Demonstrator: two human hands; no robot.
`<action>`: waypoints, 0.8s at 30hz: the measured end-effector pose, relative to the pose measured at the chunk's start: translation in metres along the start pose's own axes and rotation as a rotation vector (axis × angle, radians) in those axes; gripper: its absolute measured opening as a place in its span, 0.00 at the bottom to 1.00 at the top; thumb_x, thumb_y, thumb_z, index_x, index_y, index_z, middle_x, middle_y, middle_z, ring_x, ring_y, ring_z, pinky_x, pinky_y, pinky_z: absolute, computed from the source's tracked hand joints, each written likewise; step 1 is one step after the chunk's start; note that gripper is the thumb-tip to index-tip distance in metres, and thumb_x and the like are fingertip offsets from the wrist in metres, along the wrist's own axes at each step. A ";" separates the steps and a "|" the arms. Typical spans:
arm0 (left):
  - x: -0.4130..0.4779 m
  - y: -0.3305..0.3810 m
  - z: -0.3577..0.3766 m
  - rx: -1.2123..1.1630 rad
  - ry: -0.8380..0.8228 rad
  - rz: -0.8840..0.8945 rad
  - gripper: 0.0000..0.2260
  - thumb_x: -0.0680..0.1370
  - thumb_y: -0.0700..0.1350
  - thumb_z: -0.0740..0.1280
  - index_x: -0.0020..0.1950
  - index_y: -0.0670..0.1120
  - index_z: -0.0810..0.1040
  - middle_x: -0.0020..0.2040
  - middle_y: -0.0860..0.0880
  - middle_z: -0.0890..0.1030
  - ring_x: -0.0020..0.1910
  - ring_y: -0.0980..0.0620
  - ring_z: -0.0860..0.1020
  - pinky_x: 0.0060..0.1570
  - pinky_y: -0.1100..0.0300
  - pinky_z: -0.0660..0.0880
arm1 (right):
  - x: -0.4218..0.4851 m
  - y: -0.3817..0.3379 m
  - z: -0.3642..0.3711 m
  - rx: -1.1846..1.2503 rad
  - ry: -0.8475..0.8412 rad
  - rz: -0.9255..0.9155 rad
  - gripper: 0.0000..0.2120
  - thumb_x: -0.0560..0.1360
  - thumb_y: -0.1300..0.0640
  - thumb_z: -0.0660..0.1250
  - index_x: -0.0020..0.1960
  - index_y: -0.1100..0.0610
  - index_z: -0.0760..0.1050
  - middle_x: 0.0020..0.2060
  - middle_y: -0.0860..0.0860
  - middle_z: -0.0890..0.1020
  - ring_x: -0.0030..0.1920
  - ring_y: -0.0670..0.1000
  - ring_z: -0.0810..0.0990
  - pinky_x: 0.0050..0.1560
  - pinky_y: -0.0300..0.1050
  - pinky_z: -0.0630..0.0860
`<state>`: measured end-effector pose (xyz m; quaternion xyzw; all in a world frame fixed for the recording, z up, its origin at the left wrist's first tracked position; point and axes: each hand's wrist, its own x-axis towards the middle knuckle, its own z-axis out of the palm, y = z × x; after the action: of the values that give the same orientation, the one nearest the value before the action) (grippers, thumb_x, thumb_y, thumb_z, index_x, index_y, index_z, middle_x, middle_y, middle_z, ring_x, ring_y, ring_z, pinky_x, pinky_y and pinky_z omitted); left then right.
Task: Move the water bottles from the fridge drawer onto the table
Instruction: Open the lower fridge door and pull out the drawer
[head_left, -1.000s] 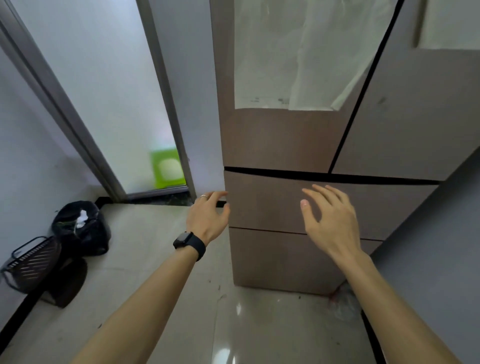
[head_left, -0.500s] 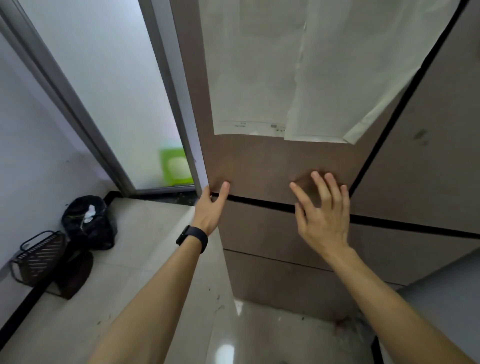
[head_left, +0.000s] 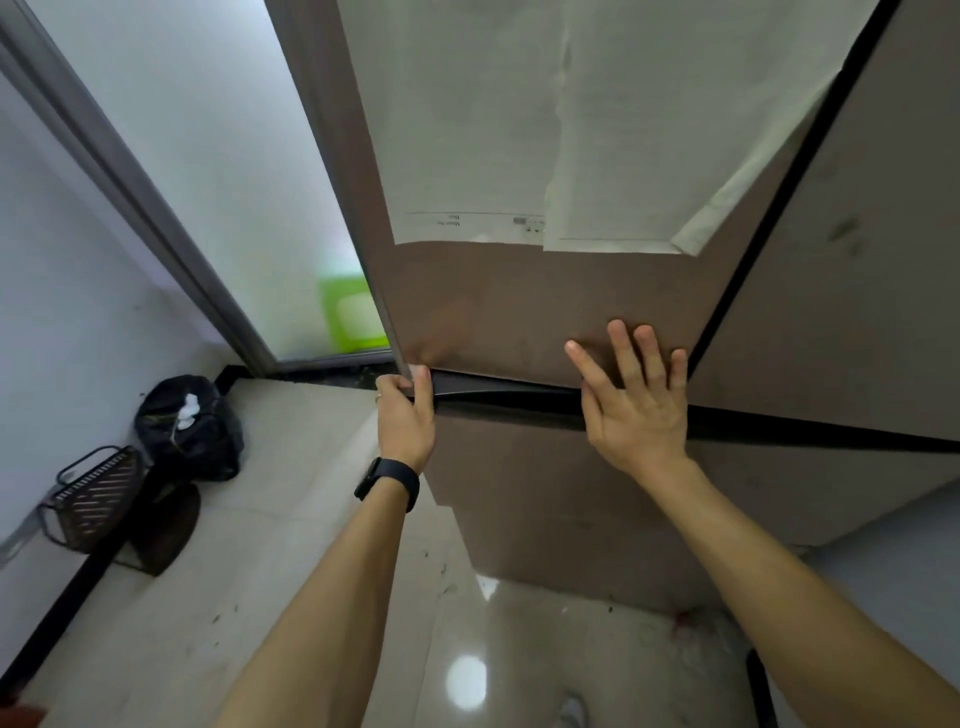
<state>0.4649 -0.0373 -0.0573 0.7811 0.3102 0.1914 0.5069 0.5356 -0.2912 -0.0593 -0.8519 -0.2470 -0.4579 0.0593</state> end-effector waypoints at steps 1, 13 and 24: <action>-0.003 0.000 -0.004 0.009 -0.018 -0.017 0.15 0.84 0.56 0.60 0.52 0.44 0.66 0.51 0.44 0.74 0.50 0.43 0.73 0.44 0.58 0.62 | 0.000 -0.004 -0.006 0.028 -0.040 0.024 0.31 0.77 0.55 0.67 0.77 0.43 0.64 0.81 0.49 0.45 0.81 0.52 0.41 0.77 0.59 0.39; -0.084 -0.026 -0.097 0.052 -0.412 0.076 0.17 0.79 0.58 0.69 0.59 0.48 0.77 0.57 0.49 0.80 0.56 0.50 0.78 0.55 0.55 0.74 | -0.085 -0.142 -0.148 0.533 -0.557 0.890 0.31 0.77 0.39 0.64 0.76 0.50 0.64 0.81 0.49 0.51 0.79 0.52 0.49 0.77 0.58 0.56; -0.183 0.014 -0.117 0.465 -1.320 0.079 0.10 0.76 0.55 0.72 0.43 0.50 0.79 0.45 0.52 0.83 0.44 0.56 0.79 0.47 0.57 0.71 | -0.118 -0.150 -0.261 0.444 -0.575 1.312 0.48 0.67 0.27 0.68 0.76 0.52 0.58 0.80 0.51 0.50 0.78 0.57 0.53 0.74 0.57 0.59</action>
<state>0.2633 -0.0867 0.0067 0.8328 -0.0583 -0.3761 0.4019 0.2138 -0.2888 -0.0235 -0.8784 0.2192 -0.0271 0.4237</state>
